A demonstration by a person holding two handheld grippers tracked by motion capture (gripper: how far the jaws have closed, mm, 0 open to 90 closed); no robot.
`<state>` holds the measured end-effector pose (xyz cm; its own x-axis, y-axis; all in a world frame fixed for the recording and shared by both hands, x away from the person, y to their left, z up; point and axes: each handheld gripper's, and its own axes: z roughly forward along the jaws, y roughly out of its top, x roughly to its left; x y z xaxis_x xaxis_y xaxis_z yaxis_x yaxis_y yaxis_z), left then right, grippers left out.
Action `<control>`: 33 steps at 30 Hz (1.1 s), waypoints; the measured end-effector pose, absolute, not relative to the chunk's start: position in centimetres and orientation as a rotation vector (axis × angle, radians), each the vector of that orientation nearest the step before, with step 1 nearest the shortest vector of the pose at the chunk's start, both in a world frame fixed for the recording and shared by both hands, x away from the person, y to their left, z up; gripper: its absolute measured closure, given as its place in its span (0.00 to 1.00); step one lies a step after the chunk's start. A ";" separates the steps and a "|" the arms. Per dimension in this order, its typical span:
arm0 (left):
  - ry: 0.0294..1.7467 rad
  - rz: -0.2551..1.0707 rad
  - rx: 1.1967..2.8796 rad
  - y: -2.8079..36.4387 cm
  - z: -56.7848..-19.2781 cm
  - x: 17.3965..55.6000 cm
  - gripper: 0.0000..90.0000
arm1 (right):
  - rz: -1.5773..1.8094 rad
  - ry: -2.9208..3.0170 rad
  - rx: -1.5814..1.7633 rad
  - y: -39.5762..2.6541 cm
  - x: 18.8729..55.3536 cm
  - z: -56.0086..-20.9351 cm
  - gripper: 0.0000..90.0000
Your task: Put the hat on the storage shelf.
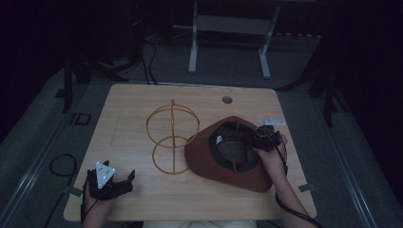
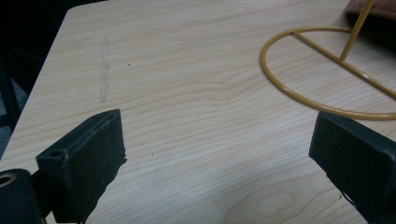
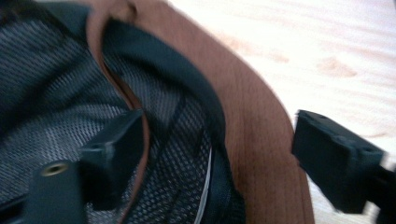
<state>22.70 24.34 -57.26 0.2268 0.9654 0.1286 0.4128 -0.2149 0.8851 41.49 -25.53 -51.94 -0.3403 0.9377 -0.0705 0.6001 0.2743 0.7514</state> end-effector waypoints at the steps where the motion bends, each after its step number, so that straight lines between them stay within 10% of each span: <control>1: 1.272 0.969 1.770 24.1 -57.3 22.6 0.05 | 0.856 2.047 1.386 -25.5 41.6 -52.3 0.21; 17: 1.298 0.898 1.768 24.3 -57.4 22.8 0.05 | 0.705 2.095 1.413 -24.0 42.4 -55.4 0.28; 33: 1.322 0.871 1.754 24.5 -57.4 22.9 0.05 | 0.661 2.033 1.358 -25.1 42.3 -54.2 0.93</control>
<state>22.92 24.54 -57.39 0.2316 0.9699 0.0753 0.4524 -0.1759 0.8743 42.34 -25.12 -54.17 -0.2968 0.9329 -0.2041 0.6344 0.3523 0.6881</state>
